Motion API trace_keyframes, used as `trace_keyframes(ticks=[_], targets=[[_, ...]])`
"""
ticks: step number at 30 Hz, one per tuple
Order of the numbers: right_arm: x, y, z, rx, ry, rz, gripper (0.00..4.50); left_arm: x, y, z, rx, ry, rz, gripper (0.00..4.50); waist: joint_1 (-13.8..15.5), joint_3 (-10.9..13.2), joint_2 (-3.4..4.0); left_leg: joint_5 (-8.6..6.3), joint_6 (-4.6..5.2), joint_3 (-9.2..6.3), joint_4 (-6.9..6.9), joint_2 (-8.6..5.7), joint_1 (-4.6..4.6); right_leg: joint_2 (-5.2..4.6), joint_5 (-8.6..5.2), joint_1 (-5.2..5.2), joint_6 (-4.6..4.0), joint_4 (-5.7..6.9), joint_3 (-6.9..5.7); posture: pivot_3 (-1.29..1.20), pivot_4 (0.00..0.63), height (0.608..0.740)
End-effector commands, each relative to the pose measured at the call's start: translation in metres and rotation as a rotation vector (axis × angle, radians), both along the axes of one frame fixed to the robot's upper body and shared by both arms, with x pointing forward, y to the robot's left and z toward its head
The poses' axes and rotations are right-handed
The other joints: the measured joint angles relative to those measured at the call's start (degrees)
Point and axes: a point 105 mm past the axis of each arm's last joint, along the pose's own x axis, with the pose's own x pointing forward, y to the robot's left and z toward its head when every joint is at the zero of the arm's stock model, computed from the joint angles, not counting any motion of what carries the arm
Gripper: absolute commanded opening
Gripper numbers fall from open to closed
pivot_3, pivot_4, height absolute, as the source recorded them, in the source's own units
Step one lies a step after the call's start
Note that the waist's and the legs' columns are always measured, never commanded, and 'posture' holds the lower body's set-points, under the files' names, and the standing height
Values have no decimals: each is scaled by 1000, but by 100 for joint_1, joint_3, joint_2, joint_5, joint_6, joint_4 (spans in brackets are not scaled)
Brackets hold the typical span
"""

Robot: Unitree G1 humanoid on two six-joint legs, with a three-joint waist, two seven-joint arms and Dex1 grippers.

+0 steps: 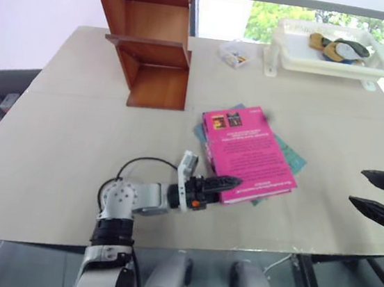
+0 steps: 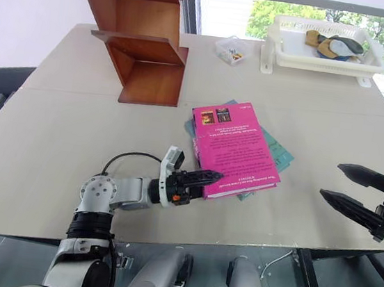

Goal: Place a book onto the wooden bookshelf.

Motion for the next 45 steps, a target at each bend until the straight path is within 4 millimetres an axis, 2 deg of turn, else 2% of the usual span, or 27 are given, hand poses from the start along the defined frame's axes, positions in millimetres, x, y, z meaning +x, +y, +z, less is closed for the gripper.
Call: trace_keyframes(ticks=[1, 2, 4, 5, 6, 18, 23, 27, 31, 35, 38, 39, 42, 45], targets=[[-4, 2, 11, -11, -59, 8, 4500, -2, -3, -3, -11, 8, -2, 3492, -3, 0, 0, 0, 0, 1, 0, 0, 0, 0, 0, 0, 0, 0, 0, 0, 150, 740], [-4, 2, 11, -11, -59, 6, 4500, -1, -3, -3, -9, 7, 0, 2864, -2, 0, 0, 0, 0, 1, 0, 0, 0, 0, 0, 0, 0, 0, 0, 0, 150, 740], [-4, 1, 11, -11, -62, 1, 4500, -1, -3, -3, -12, 4, 2, 2357, -3, 0, 0, 0, 0, 1, 0, 0, 0, 1, 0, 0, 0, -1, 0, 0, 150, 740], [-4, 1, 11, -12, -63, -2, 4500, -1, -3, -2, -15, 4, 4, 1853, -4, 0, 0, 0, 0, 1, 0, 0, 0, 1, 0, 0, 0, -1, 0, 0, 150, 740], [-3, 1, 11, -12, -65, -2, 4500, -1, -2, -2, -18, 3, 6, 1649, -3, 0, 0, 0, 0, 1, 0, 0, 0, 2, 0, 0, 0, -1, -1, 0, 150, 740], [-1, 2, 9, 4, -83, 1, 4500, 4, 5, 3, -77, 12, 49, 1649, -7, 1, -1, 0, 1, 0, 0, 1, -2, 3, -1, 0, 1, -4, -2, 0, 150, 740], [0, 3, 7, 5, -80, 6, 4500, 5, 7, 9, -94, -4, 51, 266, -14, 2, -2, 0, 1, 0, 0, 2, -3, 4, -1, -2, 1, -4, -2, 0, 150, 740], [1, 3, 8, 5, -81, 5, 4500, 7, 16, 18, -108, -57, 93, 181, -22, 2, -3, 0, 0, 0, 0, 2, -6, 4, -1, -3, 1, -5, -2, 0, 150, 740], [2, 3, 8, 9, -84, 4, 4500, 10, 28, 37, -42, -222, 119, 181, -37, 7, -10, 0, 0, 0, -2, 8, -18, 4, 0, -18, 0, -5, 0, 0, 150, 740], [5, 4, 6, 15, -85, 12, 4500, 18, 39, 50, 233, -559, 83, 181, -29, 9, -13, 1, -2, 3, -7, 9, -21, 5, -1, -24, -2, -5, 2, 0, 150, 740], [10, 5, 5, 19, -90, 16, 4500, 40, 49, 67, 384, -803, 107, 181, -3, 9, -10, 1, -4, 6, -9, 2, -23, 2, 0, -24, -4, -12, 3, 0, 150, 740], [13, 4, 4, 17, -98, 6, 4500, 48, 50, 75, 460, -933, 105, 181, 3, 10, -11, 1, -3, 7, -8, 1, -26, 0, 0, -23, -3, -17, 3, 0, 150, 740], [20, 1, 1, 16, -108, -11, 4500, 60, 47, 93, 646, -1271, 51, 181, 1, 18, -23, 0, -2, 7, -10, 1, -37, -5, 1, -25, -3, -34, 3, 0, 150, 740], [23, 3, -2, 23, -115, -8, 4500, 71, 34, 121, 703, -1501, 96, 181, 21, 17, -21, 1, -2, 4, -35, 3, -40, -6, 3, -25, -3, -65, 0, 0, 150, 740]])
